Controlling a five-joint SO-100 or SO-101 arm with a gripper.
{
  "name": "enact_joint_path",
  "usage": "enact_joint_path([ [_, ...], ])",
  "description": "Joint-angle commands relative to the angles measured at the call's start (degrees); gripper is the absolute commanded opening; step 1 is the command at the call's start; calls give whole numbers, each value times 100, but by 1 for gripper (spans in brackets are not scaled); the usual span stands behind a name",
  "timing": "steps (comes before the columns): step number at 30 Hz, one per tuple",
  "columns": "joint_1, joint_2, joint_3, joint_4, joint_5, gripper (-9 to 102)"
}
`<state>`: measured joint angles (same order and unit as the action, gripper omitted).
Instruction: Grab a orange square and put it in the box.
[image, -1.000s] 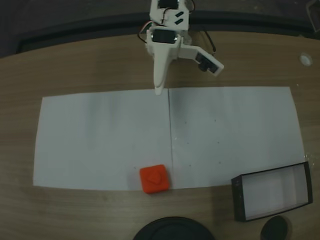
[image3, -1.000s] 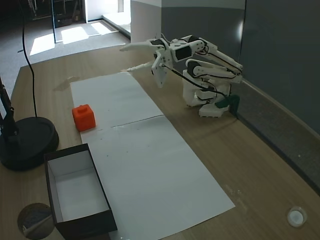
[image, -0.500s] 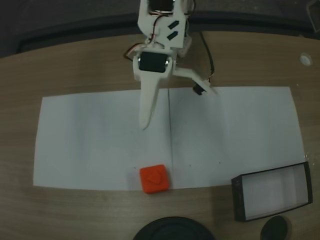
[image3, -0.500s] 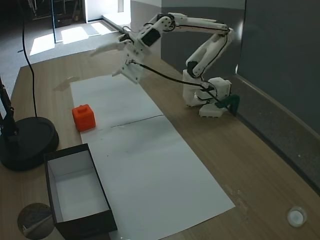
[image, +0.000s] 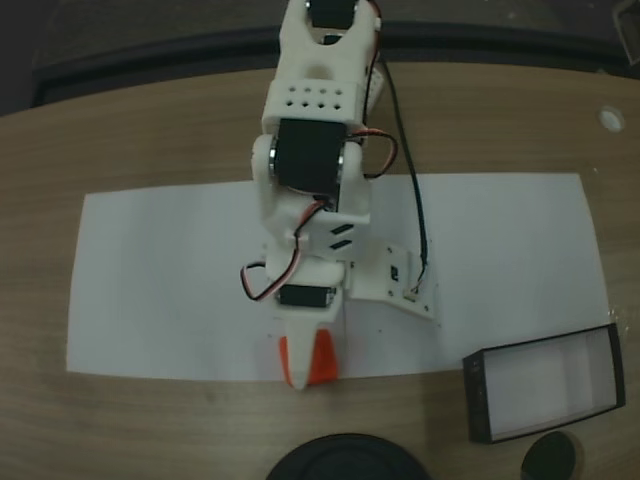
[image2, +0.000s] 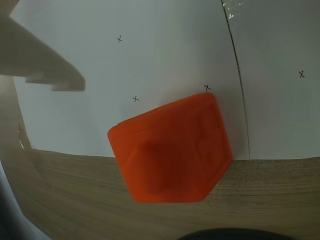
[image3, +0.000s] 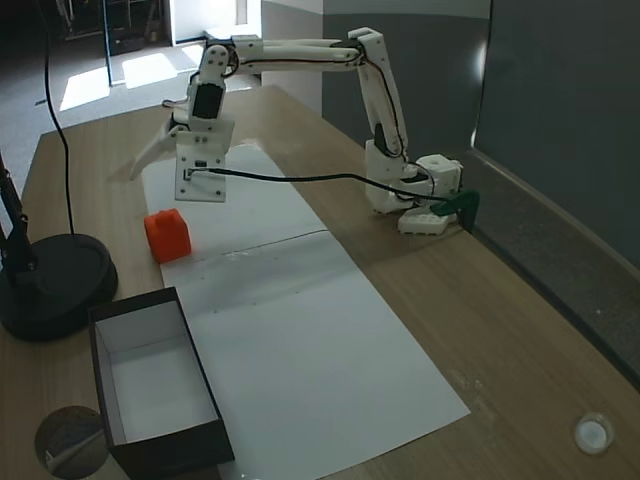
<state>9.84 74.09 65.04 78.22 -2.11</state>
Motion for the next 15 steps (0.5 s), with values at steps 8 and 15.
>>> enact_joint_path([
  [8,-35,-1380,-1811,360,185,41],
  [15,-185,-1846,-1898,299,141,41],
])
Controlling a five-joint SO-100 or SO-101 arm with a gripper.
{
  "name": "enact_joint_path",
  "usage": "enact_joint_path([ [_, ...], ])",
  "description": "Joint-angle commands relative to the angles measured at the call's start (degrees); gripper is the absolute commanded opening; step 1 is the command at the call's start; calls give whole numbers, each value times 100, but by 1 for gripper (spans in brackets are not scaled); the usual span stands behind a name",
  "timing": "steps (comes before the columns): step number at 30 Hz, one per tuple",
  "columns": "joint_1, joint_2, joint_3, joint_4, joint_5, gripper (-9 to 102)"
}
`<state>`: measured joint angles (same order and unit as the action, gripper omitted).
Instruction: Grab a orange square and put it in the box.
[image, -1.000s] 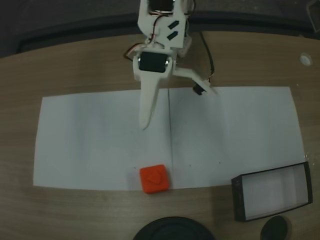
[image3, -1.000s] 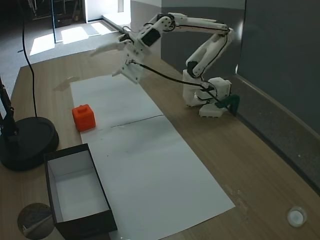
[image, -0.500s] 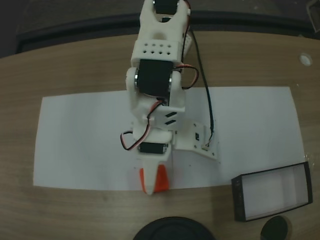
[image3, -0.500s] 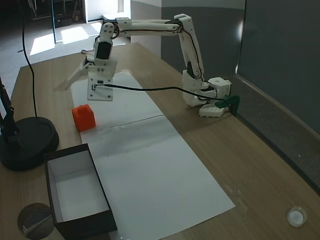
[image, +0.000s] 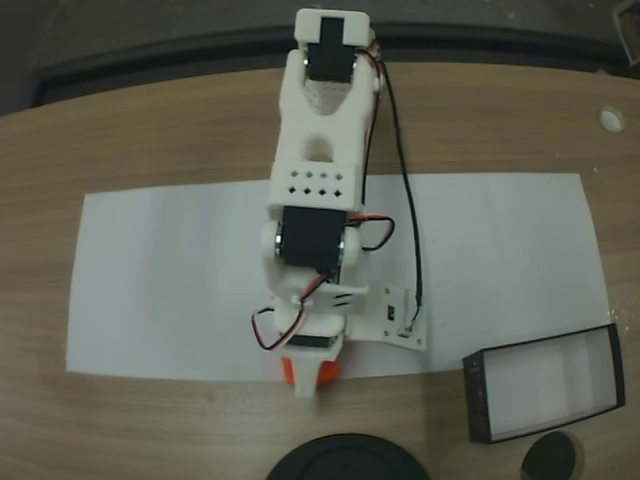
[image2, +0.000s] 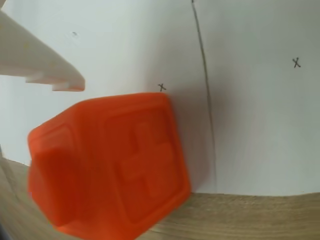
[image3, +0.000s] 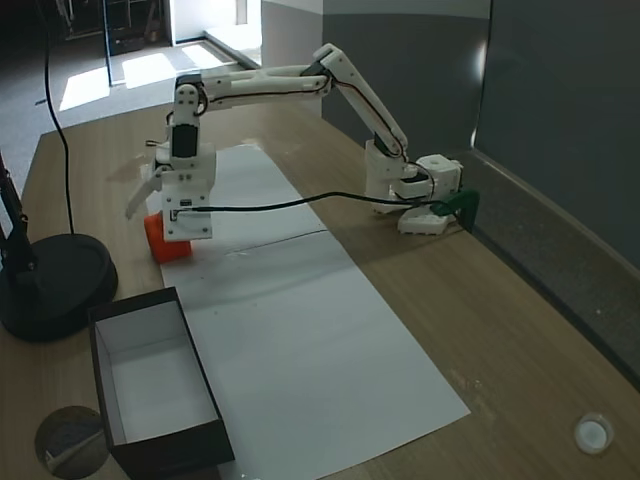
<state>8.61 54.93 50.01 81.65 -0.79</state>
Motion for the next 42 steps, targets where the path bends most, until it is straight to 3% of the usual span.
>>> enact_joint_path([
  [1,-79,0,-396,-53,0,41],
  [4,-105,-176,-466,-35,-141,38],
  [10,-70,-422,-729,-44,-185,8],
  [16,-501,-18,-1354,158,-185,8],
  [23,-1854,1160,-3226,721,-580,8],
  [30,-3129,1230,-3920,18,-1222,8],
  [35,-3173,510,-3929,-773,-1195,7],
  [42,-3322,-255,-3990,-861,-747,7],
])
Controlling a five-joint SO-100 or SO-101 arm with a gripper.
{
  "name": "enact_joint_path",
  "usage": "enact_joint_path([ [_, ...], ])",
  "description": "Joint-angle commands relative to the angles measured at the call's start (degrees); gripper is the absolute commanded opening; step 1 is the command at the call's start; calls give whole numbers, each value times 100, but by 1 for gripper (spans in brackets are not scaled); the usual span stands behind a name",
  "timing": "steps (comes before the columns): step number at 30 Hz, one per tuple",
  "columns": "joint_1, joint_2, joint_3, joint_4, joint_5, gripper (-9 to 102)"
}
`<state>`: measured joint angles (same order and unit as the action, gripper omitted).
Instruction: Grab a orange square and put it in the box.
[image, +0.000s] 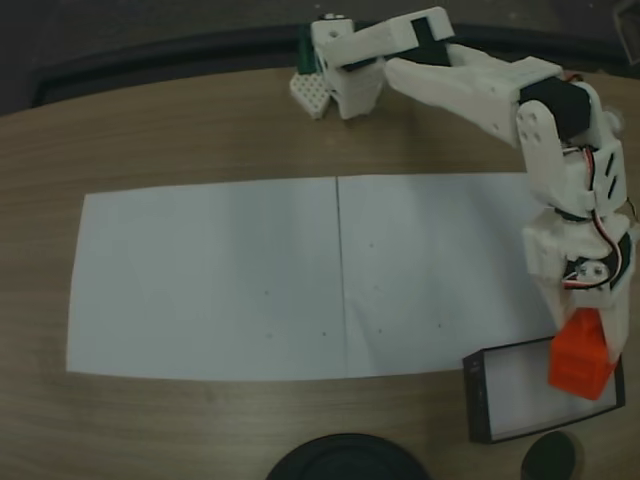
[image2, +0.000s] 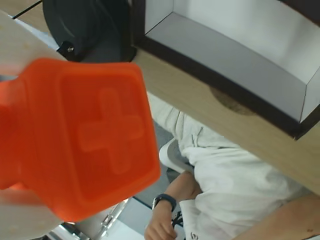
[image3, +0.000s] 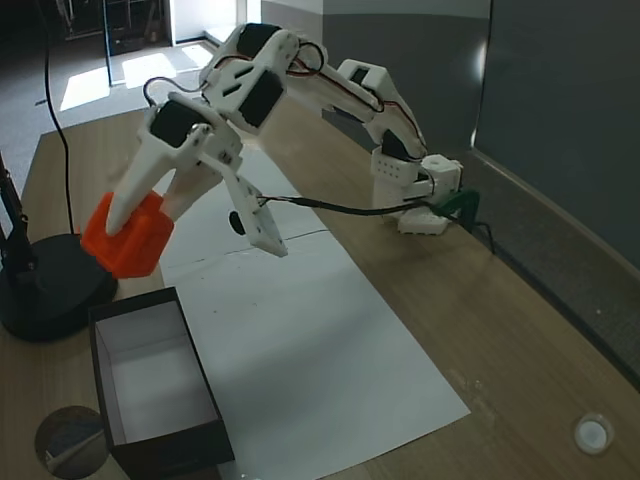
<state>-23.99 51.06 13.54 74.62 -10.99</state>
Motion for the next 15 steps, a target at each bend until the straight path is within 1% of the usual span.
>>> enact_joint_path([
  [1,-70,88,-352,-158,404,7],
  [7,-105,-26,-281,-167,800,8],
  [15,-35,-589,-352,-149,782,8],
])
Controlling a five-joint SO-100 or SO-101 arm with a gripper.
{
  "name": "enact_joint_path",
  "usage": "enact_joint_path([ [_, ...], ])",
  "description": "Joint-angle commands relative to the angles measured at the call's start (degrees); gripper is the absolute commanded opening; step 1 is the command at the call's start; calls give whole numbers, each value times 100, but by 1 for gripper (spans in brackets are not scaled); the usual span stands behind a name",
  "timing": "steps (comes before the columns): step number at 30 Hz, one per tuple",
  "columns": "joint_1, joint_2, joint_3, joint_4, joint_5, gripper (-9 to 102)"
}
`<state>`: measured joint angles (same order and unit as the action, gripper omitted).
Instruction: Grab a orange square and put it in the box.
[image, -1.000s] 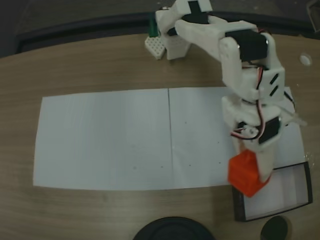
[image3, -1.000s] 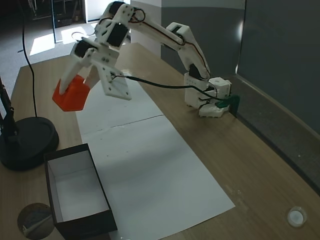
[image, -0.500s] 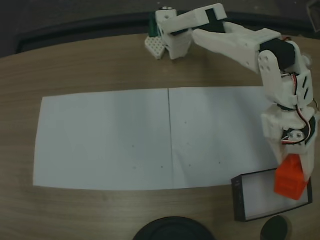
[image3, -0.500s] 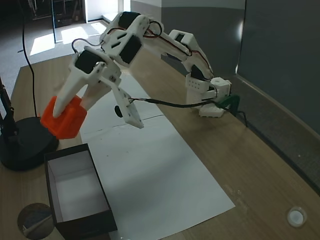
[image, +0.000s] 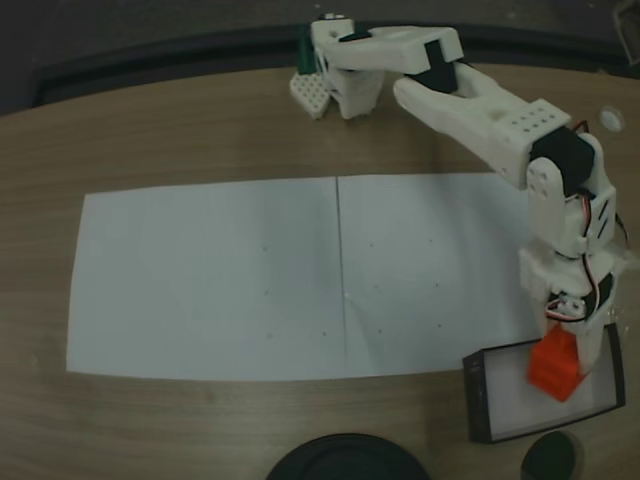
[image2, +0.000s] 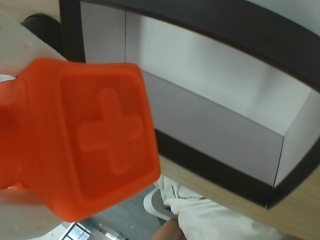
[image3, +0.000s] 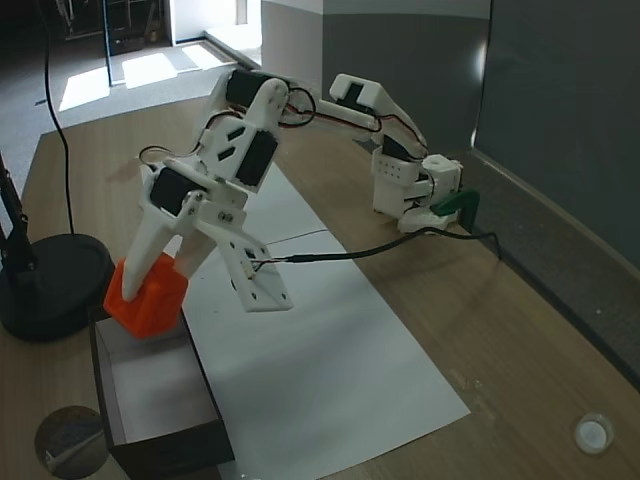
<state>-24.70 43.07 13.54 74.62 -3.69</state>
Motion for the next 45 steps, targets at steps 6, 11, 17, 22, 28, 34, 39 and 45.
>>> enact_joint_path([
  [6,18,334,-352,-88,62,24],
  [11,18,360,-352,35,62,29],
  [17,53,475,-360,44,26,28],
  [22,431,1125,-360,316,9,1],
  [28,1406,2707,-360,1538,26,0],
  [34,2074,4966,-272,2452,26,0],
  [39,2839,6812,-264,2470,53,0],
  [45,3674,9079,932,2461,35,0],
])
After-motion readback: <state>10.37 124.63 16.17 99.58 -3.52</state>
